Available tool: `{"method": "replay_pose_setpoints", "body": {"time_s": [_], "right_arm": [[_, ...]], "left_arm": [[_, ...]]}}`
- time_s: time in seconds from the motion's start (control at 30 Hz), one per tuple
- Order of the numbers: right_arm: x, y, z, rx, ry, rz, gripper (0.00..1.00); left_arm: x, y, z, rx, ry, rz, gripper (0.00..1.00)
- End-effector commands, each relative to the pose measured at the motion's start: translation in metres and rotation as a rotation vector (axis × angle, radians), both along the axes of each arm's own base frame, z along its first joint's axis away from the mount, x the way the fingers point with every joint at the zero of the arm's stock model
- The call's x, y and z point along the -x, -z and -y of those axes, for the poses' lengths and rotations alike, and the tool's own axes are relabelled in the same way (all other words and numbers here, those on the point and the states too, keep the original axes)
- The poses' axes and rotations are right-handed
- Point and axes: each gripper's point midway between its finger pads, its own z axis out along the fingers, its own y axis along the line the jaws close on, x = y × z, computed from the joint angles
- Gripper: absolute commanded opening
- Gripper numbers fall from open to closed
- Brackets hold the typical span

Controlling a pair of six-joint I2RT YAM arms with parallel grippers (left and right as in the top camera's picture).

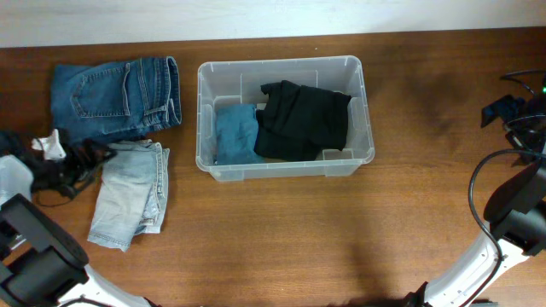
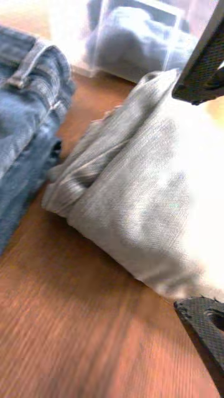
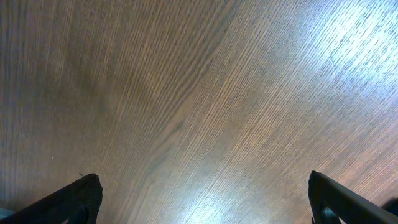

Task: Pack container
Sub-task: 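Lower the left gripper onto the grey denim's edge and pinch it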

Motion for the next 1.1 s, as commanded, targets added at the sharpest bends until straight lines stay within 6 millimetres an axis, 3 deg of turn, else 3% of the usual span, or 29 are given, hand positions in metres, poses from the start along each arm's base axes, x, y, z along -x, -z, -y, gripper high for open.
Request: {"method": "replay_pose_setpoints", "body": {"time_s": [0.0, 0.1, 0.27, 0.4, 0.53, 0.6, 0.63, 0.67, 0.77, 0.87, 1.07], "right_arm": [[0.003, -0.007, 0.002, 0.021, 0.01, 0.004, 0.98], [0.003, -0.007, 0.002, 0.021, 0.01, 0.004, 0.98], [0.003, -0.007, 0.002, 0.021, 0.01, 0.004, 0.98], [0.003, -0.007, 0.002, 0.021, 0.01, 0.004, 0.98], [0.003, -0.007, 0.002, 0.021, 0.01, 0.004, 0.98], [0.003, -0.007, 0.002, 0.021, 0.009, 0.004, 0.98], [0.003, -0.007, 0.002, 0.021, 0.01, 0.004, 0.98], [0.003, -0.007, 0.002, 0.021, 0.01, 0.004, 0.98], [0.003, -0.007, 0.002, 0.021, 0.01, 0.004, 0.98], [0.003, -0.007, 0.002, 0.021, 0.01, 0.004, 0.98], [0.003, -0.007, 0.002, 0.021, 0.01, 0.004, 0.98]], "left_arm": [[0.008, -0.018, -0.019, -0.147, 0.172, 0.016, 1.0], [0.012, -0.029, -0.021, -0.179, 0.204, -0.012, 0.99], [0.004, -0.044, -0.004, -0.095, 0.219, 0.052, 1.0], [0.013, -0.041, 0.005, -0.096, 0.276, 0.023, 1.0], [0.04, -0.026, 0.007, -0.168, 0.325, -0.165, 0.99], [0.042, -0.024, 0.015, -0.18, 0.359, -0.202, 0.99], [0.041, -0.024, 0.019, -0.185, 0.373, -0.203, 0.89], [0.039, -0.024, 0.022, -0.196, 0.39, -0.205, 0.67], [0.036, -0.02, 0.031, -0.248, 0.442, -0.236, 0.25], [0.034, -0.018, 0.039, -0.295, 0.481, -0.267, 0.02], [0.038, -0.013, 0.042, -0.401, 0.488, -0.382, 0.01]]}}
